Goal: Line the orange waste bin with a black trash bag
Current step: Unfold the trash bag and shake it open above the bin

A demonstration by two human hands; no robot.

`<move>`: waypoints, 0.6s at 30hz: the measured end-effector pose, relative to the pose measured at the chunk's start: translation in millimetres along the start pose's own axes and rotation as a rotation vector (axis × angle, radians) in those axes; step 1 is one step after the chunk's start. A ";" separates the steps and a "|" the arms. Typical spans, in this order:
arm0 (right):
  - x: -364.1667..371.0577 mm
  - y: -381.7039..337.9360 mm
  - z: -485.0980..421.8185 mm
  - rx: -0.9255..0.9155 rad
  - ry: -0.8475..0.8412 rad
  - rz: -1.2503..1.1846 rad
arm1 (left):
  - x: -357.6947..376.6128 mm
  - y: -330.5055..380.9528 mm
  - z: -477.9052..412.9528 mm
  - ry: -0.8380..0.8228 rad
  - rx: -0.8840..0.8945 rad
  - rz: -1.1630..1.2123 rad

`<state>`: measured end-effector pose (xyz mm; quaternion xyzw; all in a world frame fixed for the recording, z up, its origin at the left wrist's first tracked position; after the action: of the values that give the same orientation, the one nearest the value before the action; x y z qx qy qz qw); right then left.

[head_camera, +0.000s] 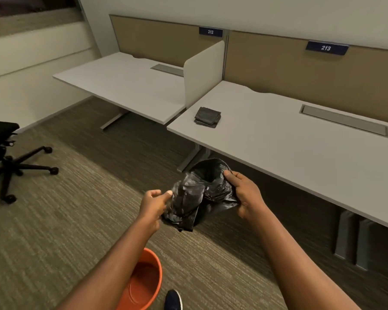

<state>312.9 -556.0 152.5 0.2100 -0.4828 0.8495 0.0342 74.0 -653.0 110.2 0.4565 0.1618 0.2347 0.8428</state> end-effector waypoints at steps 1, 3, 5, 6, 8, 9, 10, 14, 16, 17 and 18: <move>4.3 0.8 3.5 -0.012 -0.027 0.032 | -6.7 3.7 3.5 0.052 0.072 -0.099; 16.4 1.8 11.1 -0.034 -0.113 0.127 | -7.8 16.1 13.4 -0.028 0.203 -0.177; 32.0 0.8 20.4 -0.046 -0.225 0.224 | 0.9 25.0 20.3 -0.188 0.236 -0.226; 40.2 -0.5 24.4 -0.050 -0.285 0.276 | 5.8 28.8 22.7 -0.256 0.238 -0.271; 57.9 -4.5 32.6 -0.043 -0.414 0.396 | 13.0 37.5 28.0 -0.380 0.278 -0.375; 66.7 -6.4 35.9 -0.036 -0.467 0.463 | 15.4 40.7 29.9 -0.436 0.318 -0.413; 75.2 -8.6 38.3 -0.031 -0.506 0.525 | 16.3 45.1 32.8 -0.488 0.359 -0.430; 112.2 -20.0 47.2 -0.023 -0.605 0.719 | 2.3 62.3 40.2 -0.496 0.498 -0.459; 132.5 -24.6 52.9 -0.013 -0.671 0.796 | -15.6 67.1 37.0 -0.424 0.510 -0.558; 141.1 -28.0 55.1 -0.019 -0.689 0.824 | -27.5 68.5 33.2 -0.384 0.504 -0.590; 147.7 -32.5 56.9 -0.034 -0.696 0.850 | -41.3 70.1 28.4 -0.334 0.504 -0.618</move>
<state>205.5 -607.6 261.6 0.2645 -0.5217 0.6610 -0.4701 35.9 -662.1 186.9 0.6099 0.2043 -0.1527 0.7503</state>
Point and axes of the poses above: each hand's wrist, its own z-axis away from the middle knuckle, its own x-axis out of the palm, y = z × x, the point moved 5 cm from there along -z, towards the middle knuckle, and after that the axes turned 4 degrees about -y, right-handed, at the moved point
